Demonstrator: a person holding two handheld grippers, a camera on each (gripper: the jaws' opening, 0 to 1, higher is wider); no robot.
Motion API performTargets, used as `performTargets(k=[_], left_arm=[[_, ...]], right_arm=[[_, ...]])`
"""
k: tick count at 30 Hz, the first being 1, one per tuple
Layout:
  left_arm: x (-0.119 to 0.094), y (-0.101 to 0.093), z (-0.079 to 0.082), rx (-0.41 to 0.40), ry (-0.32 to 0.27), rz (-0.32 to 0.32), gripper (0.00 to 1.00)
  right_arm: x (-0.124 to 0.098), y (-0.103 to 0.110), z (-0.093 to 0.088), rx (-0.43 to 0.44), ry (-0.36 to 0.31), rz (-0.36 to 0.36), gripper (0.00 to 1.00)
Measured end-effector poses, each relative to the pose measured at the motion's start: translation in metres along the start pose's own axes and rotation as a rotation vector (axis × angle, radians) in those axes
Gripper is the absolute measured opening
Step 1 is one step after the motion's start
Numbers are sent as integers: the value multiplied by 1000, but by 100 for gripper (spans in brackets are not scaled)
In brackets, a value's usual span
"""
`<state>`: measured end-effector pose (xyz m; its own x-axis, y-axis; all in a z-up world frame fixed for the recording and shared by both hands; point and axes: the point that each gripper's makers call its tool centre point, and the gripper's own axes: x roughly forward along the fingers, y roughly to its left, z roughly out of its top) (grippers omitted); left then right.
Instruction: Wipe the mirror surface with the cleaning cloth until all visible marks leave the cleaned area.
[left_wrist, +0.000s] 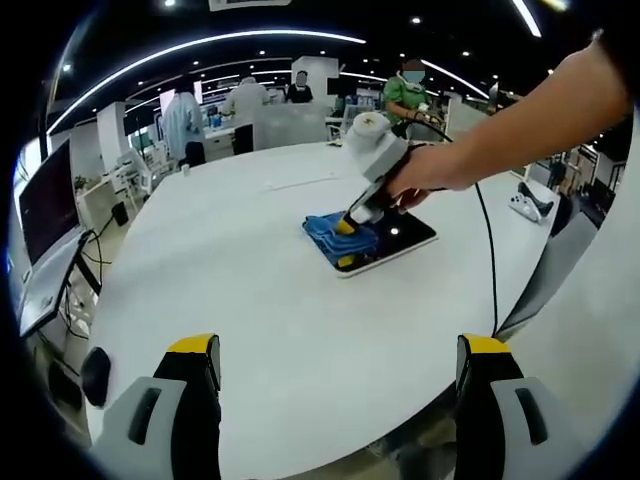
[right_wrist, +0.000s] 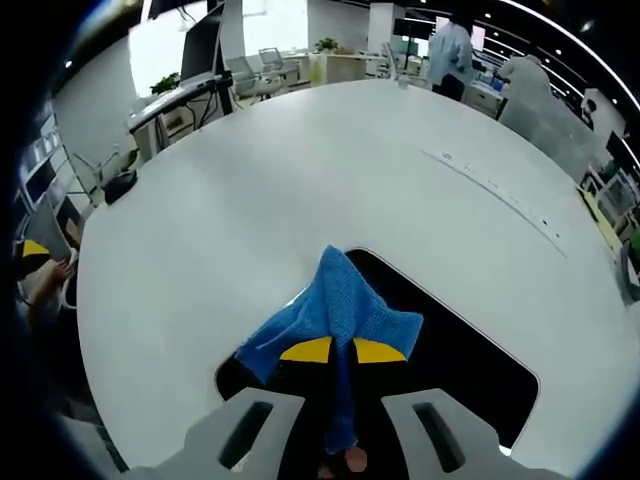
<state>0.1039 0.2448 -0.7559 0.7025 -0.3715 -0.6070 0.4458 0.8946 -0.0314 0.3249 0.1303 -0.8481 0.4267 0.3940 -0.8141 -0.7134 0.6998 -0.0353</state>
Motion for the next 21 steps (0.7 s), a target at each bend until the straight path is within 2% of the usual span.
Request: performTargets(k=[12,21], left_arm=[[0,1,0,5,3,-2,99],[2,-1,4,14,2,-8,99]], right_arm=[[2,-5,-2,-11,-4,0,2],[-5,-10,-8,-6,-3,-6,2]])
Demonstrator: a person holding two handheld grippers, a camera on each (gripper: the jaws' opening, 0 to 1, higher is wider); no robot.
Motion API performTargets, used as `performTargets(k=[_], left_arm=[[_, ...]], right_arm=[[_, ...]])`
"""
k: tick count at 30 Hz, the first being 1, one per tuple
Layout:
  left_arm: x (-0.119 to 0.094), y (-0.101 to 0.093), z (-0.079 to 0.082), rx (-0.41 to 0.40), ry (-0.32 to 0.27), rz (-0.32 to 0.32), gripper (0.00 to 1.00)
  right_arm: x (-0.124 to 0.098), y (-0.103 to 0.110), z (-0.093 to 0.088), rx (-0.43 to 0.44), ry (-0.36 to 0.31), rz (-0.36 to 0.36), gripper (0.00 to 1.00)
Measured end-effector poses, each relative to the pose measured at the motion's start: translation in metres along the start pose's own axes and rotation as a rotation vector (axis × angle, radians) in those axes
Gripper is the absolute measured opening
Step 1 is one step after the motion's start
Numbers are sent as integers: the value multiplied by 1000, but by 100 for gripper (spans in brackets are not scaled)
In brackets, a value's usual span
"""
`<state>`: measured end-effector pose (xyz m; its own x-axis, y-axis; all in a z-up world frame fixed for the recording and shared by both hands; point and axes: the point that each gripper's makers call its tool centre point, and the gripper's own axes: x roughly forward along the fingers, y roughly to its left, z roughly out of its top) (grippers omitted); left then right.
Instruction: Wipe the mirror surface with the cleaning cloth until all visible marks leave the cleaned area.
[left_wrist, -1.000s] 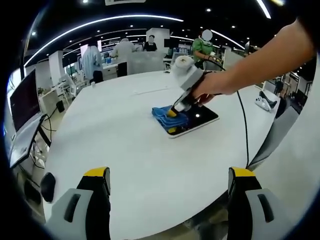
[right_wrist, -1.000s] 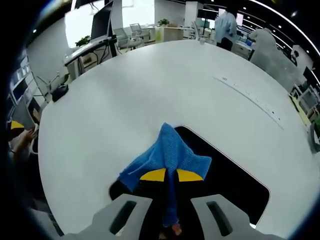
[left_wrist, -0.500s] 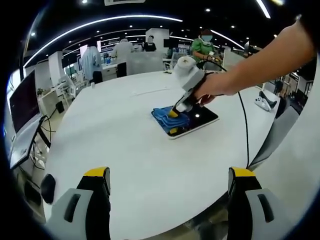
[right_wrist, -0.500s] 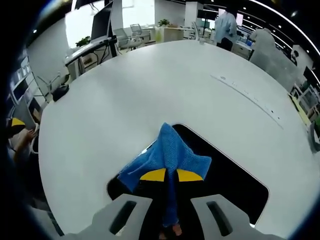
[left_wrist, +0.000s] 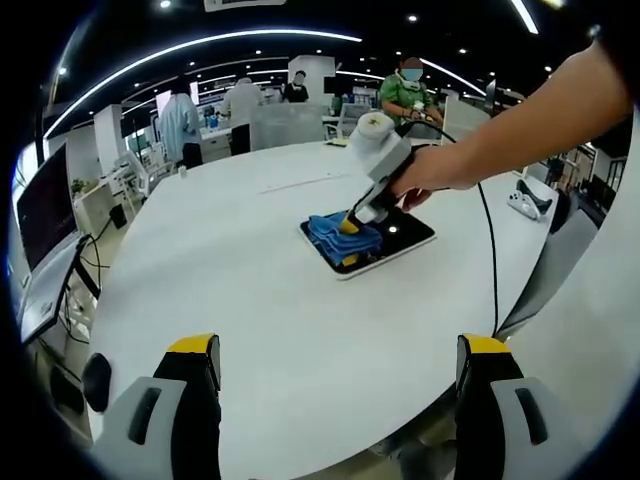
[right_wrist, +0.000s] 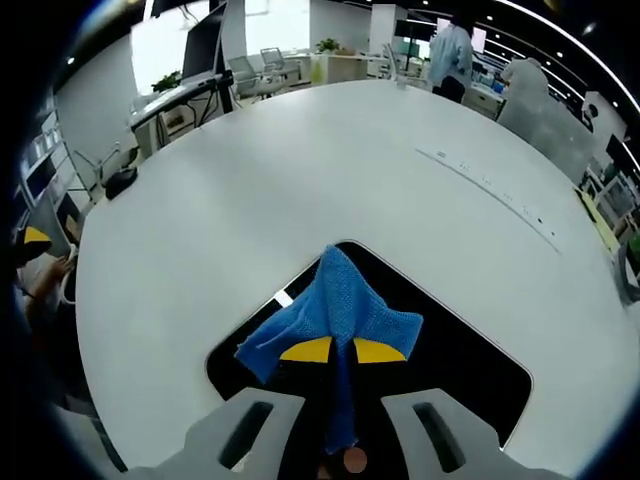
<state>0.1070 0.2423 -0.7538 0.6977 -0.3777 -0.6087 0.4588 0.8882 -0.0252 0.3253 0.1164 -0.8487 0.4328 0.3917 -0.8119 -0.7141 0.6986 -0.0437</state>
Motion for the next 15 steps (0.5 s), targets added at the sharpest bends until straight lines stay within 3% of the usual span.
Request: performTargets(k=[15], left_arm=[[2,-4,1,8,3,-7,99]], right_arm=[[0,-12,-6,18,2,-9,2]])
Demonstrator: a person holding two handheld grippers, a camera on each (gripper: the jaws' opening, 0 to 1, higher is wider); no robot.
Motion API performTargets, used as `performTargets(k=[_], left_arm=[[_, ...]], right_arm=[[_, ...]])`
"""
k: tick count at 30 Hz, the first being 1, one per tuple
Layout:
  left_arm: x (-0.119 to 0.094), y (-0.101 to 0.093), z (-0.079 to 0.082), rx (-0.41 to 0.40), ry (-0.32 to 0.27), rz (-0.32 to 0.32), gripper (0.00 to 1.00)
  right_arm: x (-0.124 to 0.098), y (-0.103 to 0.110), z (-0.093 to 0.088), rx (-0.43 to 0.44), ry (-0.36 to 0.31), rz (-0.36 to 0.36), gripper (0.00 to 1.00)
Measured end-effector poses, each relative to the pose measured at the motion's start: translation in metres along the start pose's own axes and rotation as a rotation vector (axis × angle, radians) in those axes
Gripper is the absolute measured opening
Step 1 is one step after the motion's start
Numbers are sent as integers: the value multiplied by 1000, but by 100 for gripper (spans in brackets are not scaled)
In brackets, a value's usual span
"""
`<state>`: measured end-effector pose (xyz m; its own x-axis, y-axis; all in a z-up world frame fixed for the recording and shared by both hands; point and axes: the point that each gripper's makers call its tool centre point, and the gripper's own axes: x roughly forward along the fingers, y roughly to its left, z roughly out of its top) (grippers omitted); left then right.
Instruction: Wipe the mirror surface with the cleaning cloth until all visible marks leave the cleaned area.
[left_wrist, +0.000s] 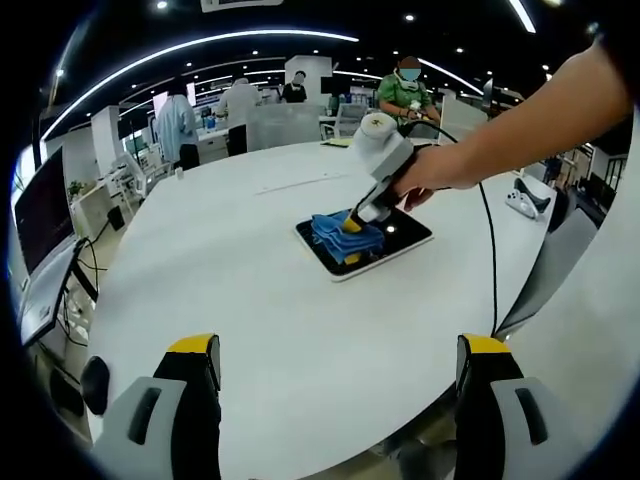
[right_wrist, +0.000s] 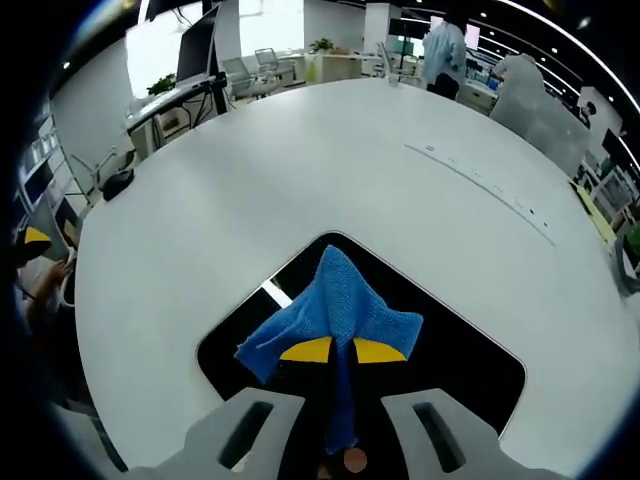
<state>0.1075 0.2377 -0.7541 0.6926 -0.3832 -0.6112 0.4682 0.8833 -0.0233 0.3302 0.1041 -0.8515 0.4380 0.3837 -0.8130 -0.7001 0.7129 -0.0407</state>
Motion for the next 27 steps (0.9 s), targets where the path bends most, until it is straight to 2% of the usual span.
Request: performTargets(k=[7,13,27], left_arm=[[1,-1,0,1,0,-3,99],[1,-2,2,4,1,-4,99],[4,-3,3,8,3,-11,99]], right_arm=[[1,-5,-3,4,2,-3,2],[-9,-2,-6,6,3,-3,2],[-8,-11,-10,1,4,1,2]])
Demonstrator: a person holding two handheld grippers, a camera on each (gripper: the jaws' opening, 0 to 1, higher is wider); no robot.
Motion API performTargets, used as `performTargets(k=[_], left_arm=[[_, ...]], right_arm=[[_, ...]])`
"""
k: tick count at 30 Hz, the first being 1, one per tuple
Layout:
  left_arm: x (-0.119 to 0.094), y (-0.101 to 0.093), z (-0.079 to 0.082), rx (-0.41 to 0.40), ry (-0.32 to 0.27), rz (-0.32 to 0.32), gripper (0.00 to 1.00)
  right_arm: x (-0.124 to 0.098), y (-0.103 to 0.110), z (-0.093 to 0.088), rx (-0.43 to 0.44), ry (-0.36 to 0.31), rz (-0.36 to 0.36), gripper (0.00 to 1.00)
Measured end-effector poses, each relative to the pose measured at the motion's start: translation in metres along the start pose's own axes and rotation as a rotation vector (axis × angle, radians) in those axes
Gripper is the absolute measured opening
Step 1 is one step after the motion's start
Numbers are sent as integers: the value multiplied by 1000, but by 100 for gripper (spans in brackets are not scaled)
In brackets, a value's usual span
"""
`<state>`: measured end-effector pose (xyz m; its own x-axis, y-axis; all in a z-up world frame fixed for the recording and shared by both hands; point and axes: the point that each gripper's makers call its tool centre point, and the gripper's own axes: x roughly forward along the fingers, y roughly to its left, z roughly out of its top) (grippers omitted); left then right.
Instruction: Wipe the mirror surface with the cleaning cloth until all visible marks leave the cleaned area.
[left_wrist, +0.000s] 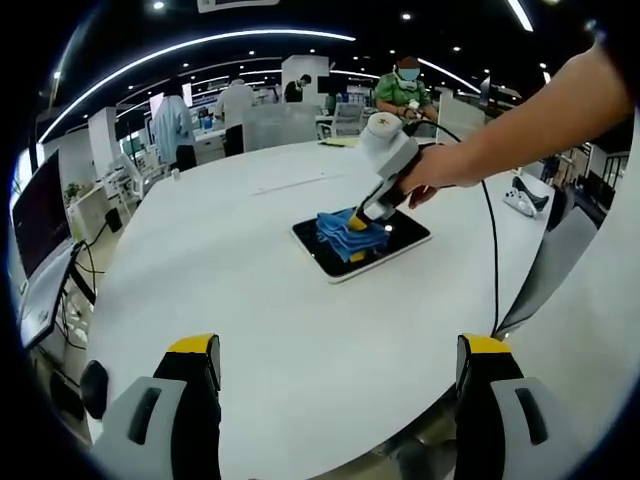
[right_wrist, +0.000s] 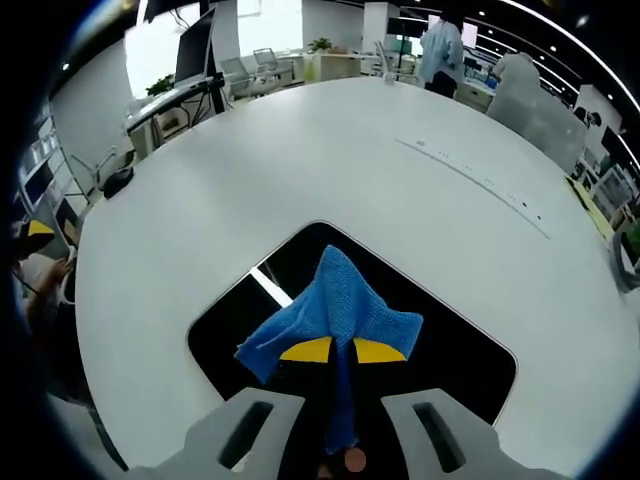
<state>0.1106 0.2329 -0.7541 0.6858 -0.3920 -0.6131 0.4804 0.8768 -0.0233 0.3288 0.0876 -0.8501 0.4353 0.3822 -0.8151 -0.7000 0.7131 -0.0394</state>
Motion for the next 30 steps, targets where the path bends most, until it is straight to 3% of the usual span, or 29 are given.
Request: performTargets(k=[30], left_arm=[[4,-6,3,18,2,-17,99]], right_arm=[[-9,-18,-18,28,7,-20,2]])
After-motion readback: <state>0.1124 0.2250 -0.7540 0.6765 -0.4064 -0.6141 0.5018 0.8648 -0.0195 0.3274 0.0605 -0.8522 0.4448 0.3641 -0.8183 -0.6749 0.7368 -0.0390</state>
